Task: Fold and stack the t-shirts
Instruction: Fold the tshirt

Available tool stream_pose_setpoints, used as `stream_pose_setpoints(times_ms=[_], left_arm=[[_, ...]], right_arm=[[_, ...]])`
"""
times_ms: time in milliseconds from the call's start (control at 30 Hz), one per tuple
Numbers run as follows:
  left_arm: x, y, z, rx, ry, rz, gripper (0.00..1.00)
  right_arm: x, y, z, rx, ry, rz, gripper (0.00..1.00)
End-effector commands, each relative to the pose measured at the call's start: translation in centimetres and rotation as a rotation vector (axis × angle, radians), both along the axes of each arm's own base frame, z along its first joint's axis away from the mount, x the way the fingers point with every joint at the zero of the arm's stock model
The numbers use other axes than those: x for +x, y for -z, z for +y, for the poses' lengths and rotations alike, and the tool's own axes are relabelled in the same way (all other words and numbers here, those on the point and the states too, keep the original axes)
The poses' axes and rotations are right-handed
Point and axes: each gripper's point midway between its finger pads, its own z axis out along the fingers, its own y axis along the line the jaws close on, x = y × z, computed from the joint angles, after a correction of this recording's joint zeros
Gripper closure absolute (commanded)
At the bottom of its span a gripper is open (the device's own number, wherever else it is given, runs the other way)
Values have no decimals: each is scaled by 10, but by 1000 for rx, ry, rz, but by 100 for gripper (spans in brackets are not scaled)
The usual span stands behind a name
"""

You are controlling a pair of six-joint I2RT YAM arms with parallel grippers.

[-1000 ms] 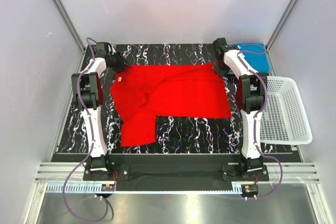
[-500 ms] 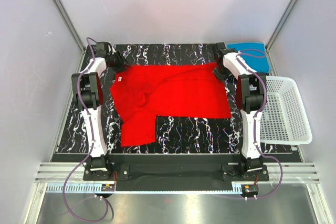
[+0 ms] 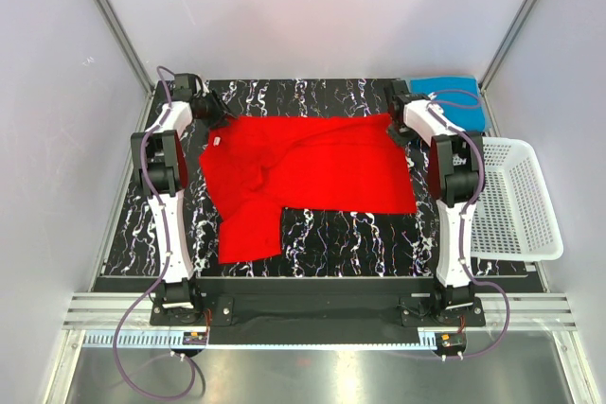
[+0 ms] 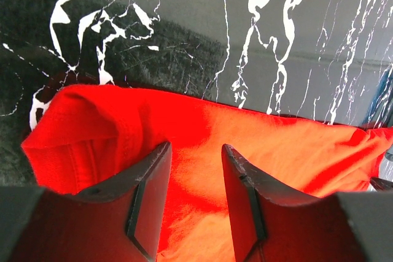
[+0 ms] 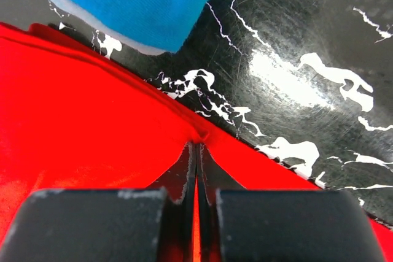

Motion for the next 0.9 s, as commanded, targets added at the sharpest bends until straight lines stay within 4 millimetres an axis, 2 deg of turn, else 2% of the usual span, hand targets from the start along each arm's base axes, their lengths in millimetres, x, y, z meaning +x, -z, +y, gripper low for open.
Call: stream_pose_setpoints(times_ms=[0,400,633,867], left_arm=[[-1,17,7,34,-7,39,54],[2,20,8,35,-11,51,54],[1,21,8,34,-12,58,54],[1,23,8,32,-12,64,54]], right_arm=[[11,-44,-17,-54,0,-115,100],[8,-62,-17,-46,-49,-148,100],[-3,-60,-18,-45,-59,-136,100],[-5,-63,-17,-39,-82,-150,100]])
